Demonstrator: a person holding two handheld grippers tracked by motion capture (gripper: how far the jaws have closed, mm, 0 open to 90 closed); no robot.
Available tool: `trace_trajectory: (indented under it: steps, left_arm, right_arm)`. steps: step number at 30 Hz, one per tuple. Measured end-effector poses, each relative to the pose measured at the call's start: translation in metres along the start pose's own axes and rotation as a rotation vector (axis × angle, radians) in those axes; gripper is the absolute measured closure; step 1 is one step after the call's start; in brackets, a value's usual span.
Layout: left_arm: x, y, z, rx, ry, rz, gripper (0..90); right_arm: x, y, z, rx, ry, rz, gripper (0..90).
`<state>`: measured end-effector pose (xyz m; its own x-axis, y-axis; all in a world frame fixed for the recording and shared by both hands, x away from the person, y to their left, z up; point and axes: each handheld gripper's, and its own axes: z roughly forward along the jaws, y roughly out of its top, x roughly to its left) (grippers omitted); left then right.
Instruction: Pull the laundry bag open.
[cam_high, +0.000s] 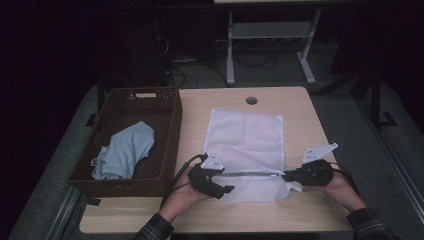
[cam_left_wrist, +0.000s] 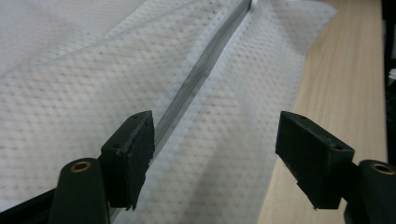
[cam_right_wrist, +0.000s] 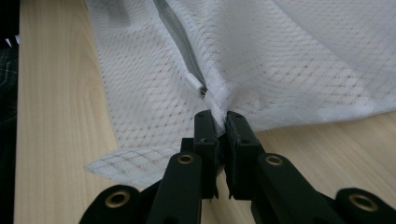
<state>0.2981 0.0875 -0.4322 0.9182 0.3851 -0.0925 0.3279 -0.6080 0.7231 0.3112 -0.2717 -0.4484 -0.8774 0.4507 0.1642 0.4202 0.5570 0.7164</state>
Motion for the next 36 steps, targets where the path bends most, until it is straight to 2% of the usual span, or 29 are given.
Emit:
trace_trajectory:
  steps: [6,15,20,29,36]
  left_arm:
    - [-0.007,0.01,0.004,-0.016,-0.056,0.017,25.1]
    - [-0.018,0.031,0.019,-0.033,-0.131,0.043,32.2]
    - [-0.019,0.036,0.023,-0.039,-0.15,0.044,37.3]
    - [-0.02,0.044,0.034,-0.027,-0.169,0.053,39.8]
    - [-0.019,0.05,0.039,-0.041,-0.182,0.055,40.8]
  right_arm:
    - [0.004,0.004,-0.002,-0.015,0.006,-0.005,83.5]
    - [0.013,0.008,0.0,-0.019,0.005,-0.01,83.5]
    - [0.017,0.009,-0.003,-0.026,-0.007,0.008,83.5]
    - [0.02,0.006,-0.008,-0.063,-0.023,0.048,83.5]
    - [0.023,0.006,-0.005,-0.06,0.001,0.02,83.5]
